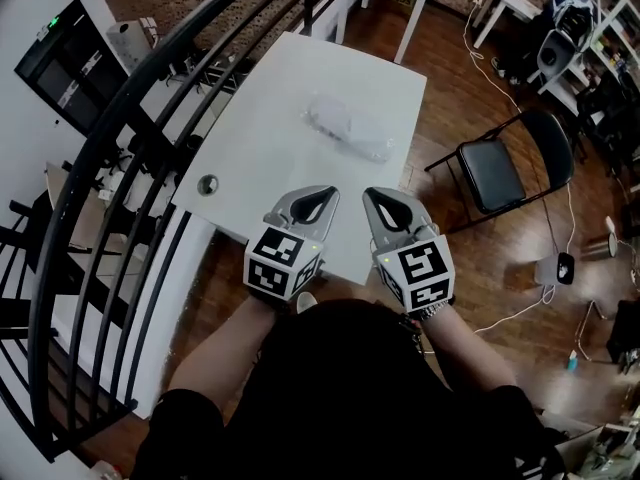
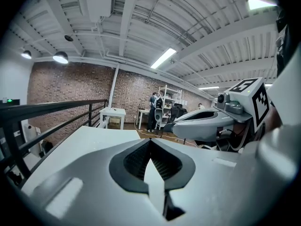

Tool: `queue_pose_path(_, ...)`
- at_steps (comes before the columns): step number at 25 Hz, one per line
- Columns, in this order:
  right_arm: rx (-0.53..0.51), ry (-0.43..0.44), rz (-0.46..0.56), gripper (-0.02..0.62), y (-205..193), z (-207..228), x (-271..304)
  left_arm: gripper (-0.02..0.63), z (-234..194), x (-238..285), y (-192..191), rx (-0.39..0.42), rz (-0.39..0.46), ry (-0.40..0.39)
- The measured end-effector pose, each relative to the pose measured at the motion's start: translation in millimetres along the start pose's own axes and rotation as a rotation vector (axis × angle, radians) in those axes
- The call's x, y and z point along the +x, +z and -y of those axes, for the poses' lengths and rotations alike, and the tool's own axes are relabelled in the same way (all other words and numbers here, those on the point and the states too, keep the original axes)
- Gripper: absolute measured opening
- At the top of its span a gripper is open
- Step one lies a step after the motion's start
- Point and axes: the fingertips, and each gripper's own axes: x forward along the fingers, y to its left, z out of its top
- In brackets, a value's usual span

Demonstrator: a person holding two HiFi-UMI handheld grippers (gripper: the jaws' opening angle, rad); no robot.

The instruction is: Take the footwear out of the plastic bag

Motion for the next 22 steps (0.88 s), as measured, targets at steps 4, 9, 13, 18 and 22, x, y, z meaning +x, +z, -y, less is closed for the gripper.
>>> queue_pose_path(4, 0.007, 0.004, -0.012, -0.011, 3, 7, 14, 0.014, -17, 7, 1, -0.018, -0.021, 0.008)
queue_pose_path(9, 0.022, 0.029, -0.029, -0.011, -4, 17, 30, 0.014, -28, 20, -3, -0.025, -0.051, 0.025)
queue_pose_path(13, 0.042, 0.055, -0.034, -0.006, -9, 35, 45, 0.014, -37, 39, -5, -0.031, -0.086, 0.045)
queue_pose_path(18, 0.083, 0.104, -0.042, 0.012, -16, 68, 71, 0.015, -51, 75, -3, -0.024, -0.144, 0.083)
queue_pose_path(22, 0.126, 0.143, -0.059, 0.031, -32, 90, 84, 0.014, -53, 98, -10, -0.012, -0.205, 0.105)
